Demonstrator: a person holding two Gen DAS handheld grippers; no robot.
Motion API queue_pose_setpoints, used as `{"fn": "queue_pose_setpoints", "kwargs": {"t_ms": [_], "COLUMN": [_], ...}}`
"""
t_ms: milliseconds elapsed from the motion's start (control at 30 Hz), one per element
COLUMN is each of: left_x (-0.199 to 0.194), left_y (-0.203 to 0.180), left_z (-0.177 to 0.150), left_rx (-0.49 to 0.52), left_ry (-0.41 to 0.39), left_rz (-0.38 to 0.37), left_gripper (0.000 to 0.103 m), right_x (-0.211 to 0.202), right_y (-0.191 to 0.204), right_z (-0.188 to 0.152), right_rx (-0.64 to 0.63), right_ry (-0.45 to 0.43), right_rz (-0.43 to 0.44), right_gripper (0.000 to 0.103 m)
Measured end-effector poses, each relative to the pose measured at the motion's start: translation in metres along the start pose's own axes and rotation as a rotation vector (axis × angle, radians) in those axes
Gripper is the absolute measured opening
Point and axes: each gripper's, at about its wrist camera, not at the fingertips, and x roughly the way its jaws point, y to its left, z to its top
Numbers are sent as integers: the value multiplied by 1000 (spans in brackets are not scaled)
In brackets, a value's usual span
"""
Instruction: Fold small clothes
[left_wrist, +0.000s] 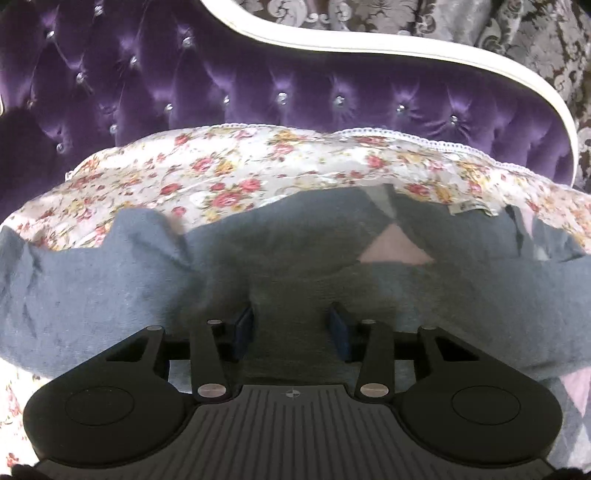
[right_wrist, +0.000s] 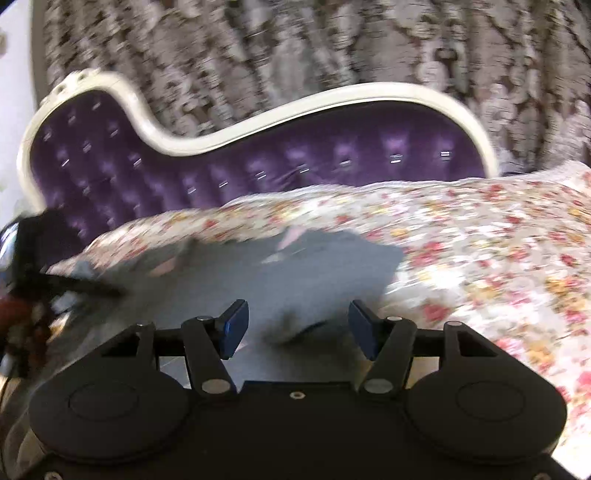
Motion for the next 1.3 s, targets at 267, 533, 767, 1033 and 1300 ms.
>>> {"fn": "queue_pose_setpoints", "kwargs": {"t_ms": [267, 533, 767, 1033, 1300], "left_x": [-6, -7, -4, -3, -4], "left_y": [17, 25, 22, 23, 21], "left_z": [-1, -2, -2, -2, -4], "left_rx": [-35, -22, 14, 17, 22], "left_ry": [19, 39, 36, 39, 26], "left_rz": [-10, -43, -31, -37, -38], "left_gripper": [44, 44, 44, 44, 44], "right_x": [44, 74, 90, 101, 90], "right_y": [-65, -78, -85, -68, -65], "right_z": [23, 24, 25, 34, 52], "right_rx": [195, 235, 284, 210, 53], "right_ry": [46, 105, 135, 144, 141], "right_rz": [-67, -54, -44, -14, -173], "right_gripper": [65, 48, 48, 11, 17]}}
